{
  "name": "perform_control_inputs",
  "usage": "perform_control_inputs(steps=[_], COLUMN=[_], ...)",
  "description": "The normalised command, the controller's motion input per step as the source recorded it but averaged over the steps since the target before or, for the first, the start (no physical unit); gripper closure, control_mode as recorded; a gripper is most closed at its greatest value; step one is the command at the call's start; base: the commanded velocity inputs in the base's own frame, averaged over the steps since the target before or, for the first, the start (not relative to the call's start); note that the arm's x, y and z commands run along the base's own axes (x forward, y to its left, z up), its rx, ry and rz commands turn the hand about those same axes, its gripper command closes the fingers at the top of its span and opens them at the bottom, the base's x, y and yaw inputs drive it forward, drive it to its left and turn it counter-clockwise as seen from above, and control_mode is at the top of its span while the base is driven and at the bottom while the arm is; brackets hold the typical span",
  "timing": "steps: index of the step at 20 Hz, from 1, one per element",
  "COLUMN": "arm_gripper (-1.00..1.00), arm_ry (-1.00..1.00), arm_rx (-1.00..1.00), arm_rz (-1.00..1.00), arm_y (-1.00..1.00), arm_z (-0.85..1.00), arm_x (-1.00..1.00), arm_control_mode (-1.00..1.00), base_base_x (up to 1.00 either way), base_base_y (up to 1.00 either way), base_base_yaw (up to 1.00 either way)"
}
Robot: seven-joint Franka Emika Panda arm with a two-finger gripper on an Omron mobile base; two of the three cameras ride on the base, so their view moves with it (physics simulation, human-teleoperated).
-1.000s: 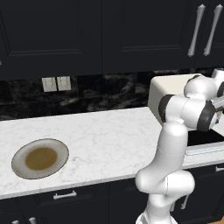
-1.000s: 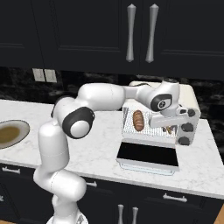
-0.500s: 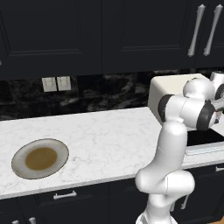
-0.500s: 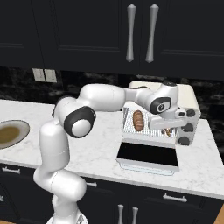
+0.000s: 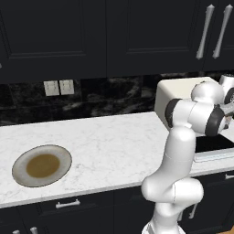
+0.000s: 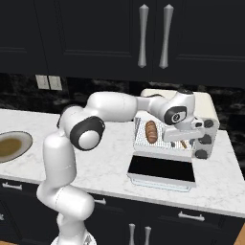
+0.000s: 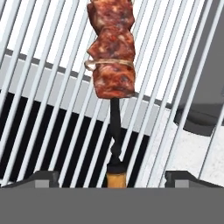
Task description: Pick up the kebab skewer and baguette bread, and place them inside the toaster oven. Close the toaster oven door and start by setting the timer.
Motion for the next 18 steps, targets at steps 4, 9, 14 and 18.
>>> perform_control_inputs(steps=[4,9,14,18], arm_gripper=[-1.0,-1.0,-1.0,-1.0], arm_ry=[-0.06,-0.16,-0.03,0.0], arm_rx=[0.0,0.0,0.0,0.0], arm_rz=[0.0,-0.12,-0.34,-0.3], arm_y=[0.0,0.0,0.2,0.07], arm_z=[0.38,0.32,-0.05,-0.04], arm_x=[-0.11,-0.7,-0.92,-0.37], arm_control_mode=[-1.0,-1.0,-1.0,-1.0], base_base_x=[0.0,0.0,0.0,0.0], base_base_y=[0.0,0.0,0.0,0.0], base_base_yaw=[0.0,0.0,0.0,0.0])
